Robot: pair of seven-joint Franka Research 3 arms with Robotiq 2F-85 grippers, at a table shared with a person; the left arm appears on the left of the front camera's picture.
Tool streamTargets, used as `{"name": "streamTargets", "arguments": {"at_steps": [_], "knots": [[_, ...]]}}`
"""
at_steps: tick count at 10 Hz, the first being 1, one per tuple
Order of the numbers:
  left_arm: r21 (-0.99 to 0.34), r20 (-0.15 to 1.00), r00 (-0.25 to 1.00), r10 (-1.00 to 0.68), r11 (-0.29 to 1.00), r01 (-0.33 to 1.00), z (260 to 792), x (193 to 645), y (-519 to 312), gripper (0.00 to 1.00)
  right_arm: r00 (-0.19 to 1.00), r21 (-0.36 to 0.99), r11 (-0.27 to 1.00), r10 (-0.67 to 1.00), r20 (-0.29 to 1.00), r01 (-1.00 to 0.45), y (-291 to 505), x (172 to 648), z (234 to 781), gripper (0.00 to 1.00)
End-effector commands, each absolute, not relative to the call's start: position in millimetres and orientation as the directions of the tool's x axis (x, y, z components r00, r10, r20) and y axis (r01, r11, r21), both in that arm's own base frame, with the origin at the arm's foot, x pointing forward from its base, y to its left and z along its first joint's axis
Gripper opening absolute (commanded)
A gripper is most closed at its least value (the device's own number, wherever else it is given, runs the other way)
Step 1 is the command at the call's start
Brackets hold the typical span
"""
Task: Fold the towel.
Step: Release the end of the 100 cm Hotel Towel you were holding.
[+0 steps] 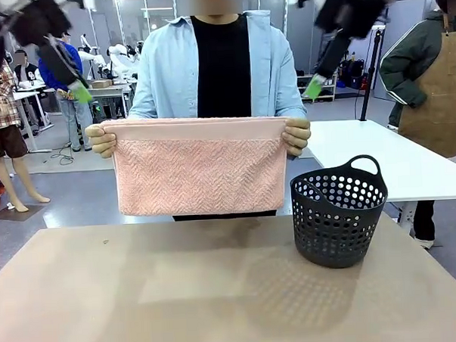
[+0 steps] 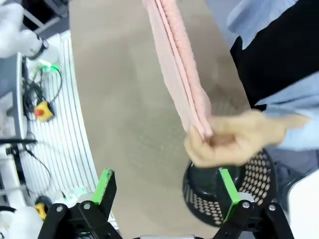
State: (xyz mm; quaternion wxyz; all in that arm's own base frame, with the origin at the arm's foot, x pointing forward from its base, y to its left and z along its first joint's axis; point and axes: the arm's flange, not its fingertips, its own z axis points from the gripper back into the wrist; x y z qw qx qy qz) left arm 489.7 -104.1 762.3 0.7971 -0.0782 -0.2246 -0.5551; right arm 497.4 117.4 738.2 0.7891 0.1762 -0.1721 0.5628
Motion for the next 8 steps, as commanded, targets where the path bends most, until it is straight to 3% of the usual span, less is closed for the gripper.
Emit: {"name": "streamTargets", "arguments": {"at_steps": [1, 8], "knots": [[0.088, 0.527, 0.394, -0.753, 0.51, 0.856, 770.7, 470.8, -60.8, 1.0, 0.367, 0.12, 0.366, 0.742, 0.562, -0.923, 74.0, 473.8, 727.1, 1.0], [0.094, 0.697, 0.495, -0.519, 0.75, 0.655, 759.2, 403.4, 46.1, 1.0, 0.512, 0.16, 0.643, 0.409, 0.755, -0.749, -46.7, 402.8, 697.2, 1.0]]}}
